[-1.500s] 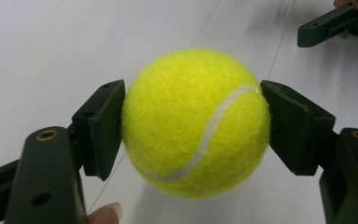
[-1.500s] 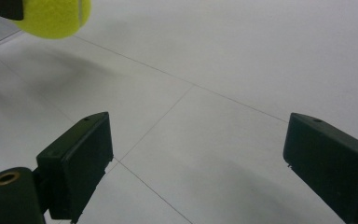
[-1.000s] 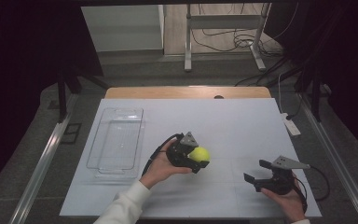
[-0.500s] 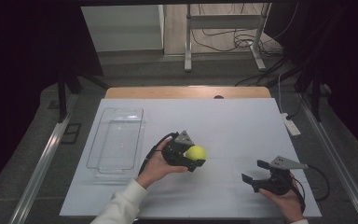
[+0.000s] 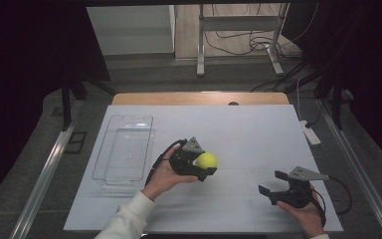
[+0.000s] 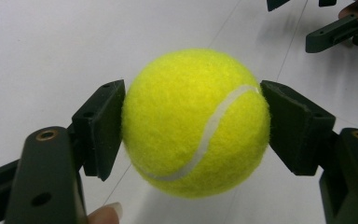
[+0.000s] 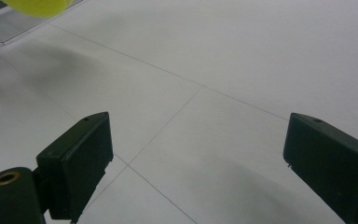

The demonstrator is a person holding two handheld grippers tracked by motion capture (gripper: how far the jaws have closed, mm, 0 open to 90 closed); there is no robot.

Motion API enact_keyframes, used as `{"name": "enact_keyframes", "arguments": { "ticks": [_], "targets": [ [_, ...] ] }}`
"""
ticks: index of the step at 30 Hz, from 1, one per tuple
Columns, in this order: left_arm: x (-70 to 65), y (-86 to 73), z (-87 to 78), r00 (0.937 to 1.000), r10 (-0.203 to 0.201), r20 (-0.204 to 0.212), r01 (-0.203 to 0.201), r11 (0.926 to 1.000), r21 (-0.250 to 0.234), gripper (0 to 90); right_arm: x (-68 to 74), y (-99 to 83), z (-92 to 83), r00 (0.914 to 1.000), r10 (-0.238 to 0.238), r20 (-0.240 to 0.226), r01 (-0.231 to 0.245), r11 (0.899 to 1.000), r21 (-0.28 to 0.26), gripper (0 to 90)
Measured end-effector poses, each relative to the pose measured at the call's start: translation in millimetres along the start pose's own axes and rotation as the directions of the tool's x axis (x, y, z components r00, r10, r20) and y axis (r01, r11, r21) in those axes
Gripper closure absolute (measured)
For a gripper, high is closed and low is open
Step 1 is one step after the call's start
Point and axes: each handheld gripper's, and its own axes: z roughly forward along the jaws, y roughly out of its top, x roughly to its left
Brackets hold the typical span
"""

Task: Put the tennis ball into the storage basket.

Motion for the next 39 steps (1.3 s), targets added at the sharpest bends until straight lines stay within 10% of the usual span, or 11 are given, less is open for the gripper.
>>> {"name": "enact_keyframes", "arguments": {
  "ticks": [39],
  "targets": [
    [13.3,3.3,-34.6,0.9963,-0.031,-0.080,0.025,0.9967,-0.077,26.8,-0.3,-0.6,0.1,1.0000,-0.001,0.004,0.001,1.000,0.005,8.3]
  ]
}}
